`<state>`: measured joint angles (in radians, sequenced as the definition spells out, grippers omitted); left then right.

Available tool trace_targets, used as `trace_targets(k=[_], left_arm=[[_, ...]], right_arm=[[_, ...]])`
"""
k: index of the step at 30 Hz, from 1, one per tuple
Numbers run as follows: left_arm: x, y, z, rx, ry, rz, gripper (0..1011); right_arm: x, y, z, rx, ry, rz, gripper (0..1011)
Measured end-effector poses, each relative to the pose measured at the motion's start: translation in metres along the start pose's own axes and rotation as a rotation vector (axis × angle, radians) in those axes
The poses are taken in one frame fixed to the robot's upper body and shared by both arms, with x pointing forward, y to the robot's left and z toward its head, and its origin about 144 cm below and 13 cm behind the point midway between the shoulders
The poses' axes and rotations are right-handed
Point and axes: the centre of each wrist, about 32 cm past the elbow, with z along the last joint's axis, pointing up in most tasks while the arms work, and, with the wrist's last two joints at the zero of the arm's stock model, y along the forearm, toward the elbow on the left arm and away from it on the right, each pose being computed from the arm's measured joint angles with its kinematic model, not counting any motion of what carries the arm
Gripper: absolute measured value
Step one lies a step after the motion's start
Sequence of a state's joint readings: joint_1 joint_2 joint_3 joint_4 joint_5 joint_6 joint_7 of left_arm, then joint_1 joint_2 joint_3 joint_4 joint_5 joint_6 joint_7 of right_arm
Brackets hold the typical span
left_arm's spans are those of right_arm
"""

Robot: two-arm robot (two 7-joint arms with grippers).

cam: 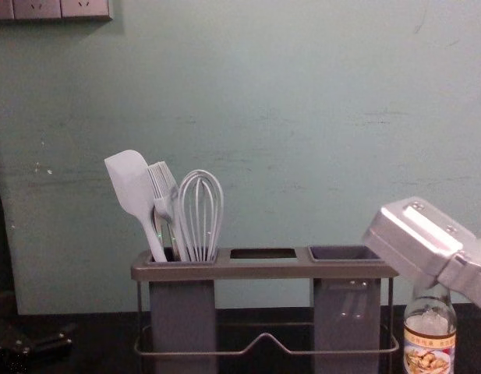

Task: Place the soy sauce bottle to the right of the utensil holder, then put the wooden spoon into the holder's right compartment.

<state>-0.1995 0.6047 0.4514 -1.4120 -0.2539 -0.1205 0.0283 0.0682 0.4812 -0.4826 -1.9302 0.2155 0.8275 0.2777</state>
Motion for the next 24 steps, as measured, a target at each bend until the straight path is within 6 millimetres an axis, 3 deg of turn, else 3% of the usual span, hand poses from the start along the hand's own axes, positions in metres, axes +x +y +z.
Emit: trace_targets(k=[24], left_arm=[[0.000, 0.000, 0.000, 0.000, 0.000, 0.000, 1005]], right_arm=[[-0.003, 0.015, -0.003, -0.016, 0.035, -0.031, 1004]])
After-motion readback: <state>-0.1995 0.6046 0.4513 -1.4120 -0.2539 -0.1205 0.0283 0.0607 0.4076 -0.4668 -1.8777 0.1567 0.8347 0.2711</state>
